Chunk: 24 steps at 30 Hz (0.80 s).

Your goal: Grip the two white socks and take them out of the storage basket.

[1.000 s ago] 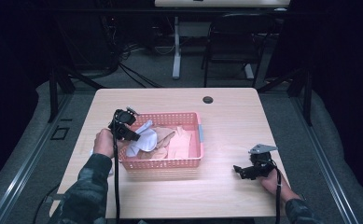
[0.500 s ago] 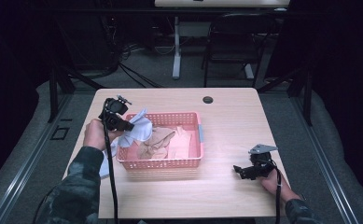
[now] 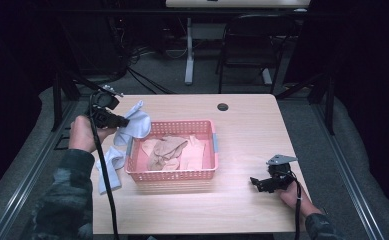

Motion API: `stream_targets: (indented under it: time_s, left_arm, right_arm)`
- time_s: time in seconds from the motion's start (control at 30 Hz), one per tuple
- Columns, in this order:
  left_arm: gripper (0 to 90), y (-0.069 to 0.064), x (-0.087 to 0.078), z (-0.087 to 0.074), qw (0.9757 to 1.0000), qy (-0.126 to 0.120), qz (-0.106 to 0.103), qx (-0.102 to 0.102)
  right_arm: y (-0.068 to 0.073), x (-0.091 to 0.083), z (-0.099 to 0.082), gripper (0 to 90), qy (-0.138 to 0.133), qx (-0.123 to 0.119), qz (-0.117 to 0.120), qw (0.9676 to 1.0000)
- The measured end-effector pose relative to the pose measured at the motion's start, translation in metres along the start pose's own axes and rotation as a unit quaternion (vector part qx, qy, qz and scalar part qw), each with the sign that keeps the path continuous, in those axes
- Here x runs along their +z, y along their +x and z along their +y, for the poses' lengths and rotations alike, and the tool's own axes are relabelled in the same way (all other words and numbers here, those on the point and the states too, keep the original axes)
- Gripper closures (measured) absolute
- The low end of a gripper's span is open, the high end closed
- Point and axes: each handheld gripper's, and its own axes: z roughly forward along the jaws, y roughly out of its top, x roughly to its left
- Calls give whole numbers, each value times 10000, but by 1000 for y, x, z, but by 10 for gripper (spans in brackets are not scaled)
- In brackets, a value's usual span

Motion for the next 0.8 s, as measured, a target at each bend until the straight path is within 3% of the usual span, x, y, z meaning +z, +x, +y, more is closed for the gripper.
stream_targets:
  time_s: [0.33, 0.8]
  left_arm:
    - [836, 29, -14, -13, 9992, 45, 218, -338]
    - [837, 66, 9, -35, 9953, 254, 357, -861]
  right_arm:
    - [0, 0, 0, 0, 3, -2, -2, 10000]
    - [-1, 0, 0, 0, 29, -50, 7, 10000]
